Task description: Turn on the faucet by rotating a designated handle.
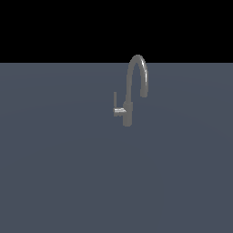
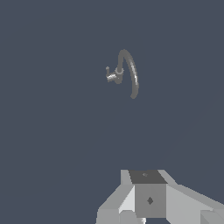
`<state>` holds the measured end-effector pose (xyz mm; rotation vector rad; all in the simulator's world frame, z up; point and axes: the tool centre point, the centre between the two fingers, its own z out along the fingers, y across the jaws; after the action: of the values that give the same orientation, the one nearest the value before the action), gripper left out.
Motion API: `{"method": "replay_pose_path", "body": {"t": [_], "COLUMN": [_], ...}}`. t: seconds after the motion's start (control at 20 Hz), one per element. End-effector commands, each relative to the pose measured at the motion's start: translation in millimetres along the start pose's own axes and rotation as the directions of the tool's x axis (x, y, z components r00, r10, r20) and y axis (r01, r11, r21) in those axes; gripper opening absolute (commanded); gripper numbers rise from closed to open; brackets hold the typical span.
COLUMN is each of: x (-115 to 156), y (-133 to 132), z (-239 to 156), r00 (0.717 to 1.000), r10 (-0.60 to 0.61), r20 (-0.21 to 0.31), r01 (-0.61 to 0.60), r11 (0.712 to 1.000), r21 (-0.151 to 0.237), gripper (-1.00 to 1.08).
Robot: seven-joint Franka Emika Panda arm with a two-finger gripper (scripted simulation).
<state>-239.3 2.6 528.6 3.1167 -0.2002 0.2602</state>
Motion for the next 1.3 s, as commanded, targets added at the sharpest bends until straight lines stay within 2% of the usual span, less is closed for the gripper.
{"method": "replay_pose_path", "body": {"t": [0.0, 0.25, 0.5, 0.9, 1.25], "x": [1.7, 5.7, 10.8, 26.5, 52.6], "y": [-7.5, -30.2, -59.4, -114.5, -163.8], "z": [-14.6, -46.8, -72.6, -90.6, -77.9], "r00": [0.998, 0.973, 0.925, 0.818, 0.714], "r10": [0.046, 0.154, 0.251, 0.369, 0.439], "r20": [-0.050, -0.170, -0.285, -0.442, -0.545], "r01": [-0.047, -0.158, -0.266, -0.413, -0.520], "r11": [0.999, 0.987, 0.964, 0.911, 0.854], "r21": [-0.005, -0.012, -0.012, -0.003, 0.007], "gripper": [-1.00, -1.00, -1.00, -1.00, -1.00]}}
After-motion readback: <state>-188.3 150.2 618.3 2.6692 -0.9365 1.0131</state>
